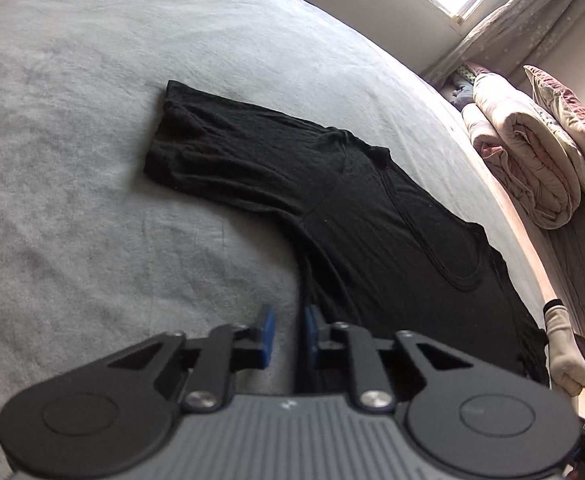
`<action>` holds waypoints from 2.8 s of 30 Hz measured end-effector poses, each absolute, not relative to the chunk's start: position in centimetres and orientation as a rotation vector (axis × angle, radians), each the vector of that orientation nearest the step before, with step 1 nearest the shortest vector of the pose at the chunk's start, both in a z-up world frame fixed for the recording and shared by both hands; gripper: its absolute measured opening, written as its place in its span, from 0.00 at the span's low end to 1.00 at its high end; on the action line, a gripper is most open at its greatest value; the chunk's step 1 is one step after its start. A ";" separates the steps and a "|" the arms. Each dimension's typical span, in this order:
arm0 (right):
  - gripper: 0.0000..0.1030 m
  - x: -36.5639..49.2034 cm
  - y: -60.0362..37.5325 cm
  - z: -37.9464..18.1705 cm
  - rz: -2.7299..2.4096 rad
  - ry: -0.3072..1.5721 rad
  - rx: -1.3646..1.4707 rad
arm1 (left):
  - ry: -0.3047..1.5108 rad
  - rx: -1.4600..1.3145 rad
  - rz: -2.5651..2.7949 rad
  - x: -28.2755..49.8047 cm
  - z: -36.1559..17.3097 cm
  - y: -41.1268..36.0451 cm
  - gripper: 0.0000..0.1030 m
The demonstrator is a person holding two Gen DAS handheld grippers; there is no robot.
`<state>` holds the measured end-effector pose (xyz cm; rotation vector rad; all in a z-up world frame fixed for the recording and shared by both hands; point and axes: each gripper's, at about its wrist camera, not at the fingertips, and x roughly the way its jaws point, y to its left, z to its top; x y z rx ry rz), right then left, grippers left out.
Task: Fold clothes
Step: 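Pull the T-shirt hem with both grippers to stretch the shirt flat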
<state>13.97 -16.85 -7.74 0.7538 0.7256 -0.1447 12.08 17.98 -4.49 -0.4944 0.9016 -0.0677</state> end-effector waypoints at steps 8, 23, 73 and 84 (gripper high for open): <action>0.01 14.9 -16.5 -8.3 -0.190 0.743 0.726 | 0.886 -0.376 0.053 10.7 -3.9 18.8 0.00; 0.38 10.5 -14.6 -7.1 -0.117 0.765 0.730 | 0.914 -0.556 -0.183 9.0 -5.1 18.0 0.01; 0.05 -10.6 -11.6 -5.4 -0.002 0.983 0.840 | 1.061 -0.320 -0.359 -14.0 -2.4 19.0 0.01; 0.21 -11.2 -11.6 -6.4 -0.048 0.994 0.829 | 1.137 -0.353 -0.389 -14.3 -3.8 19.0 0.03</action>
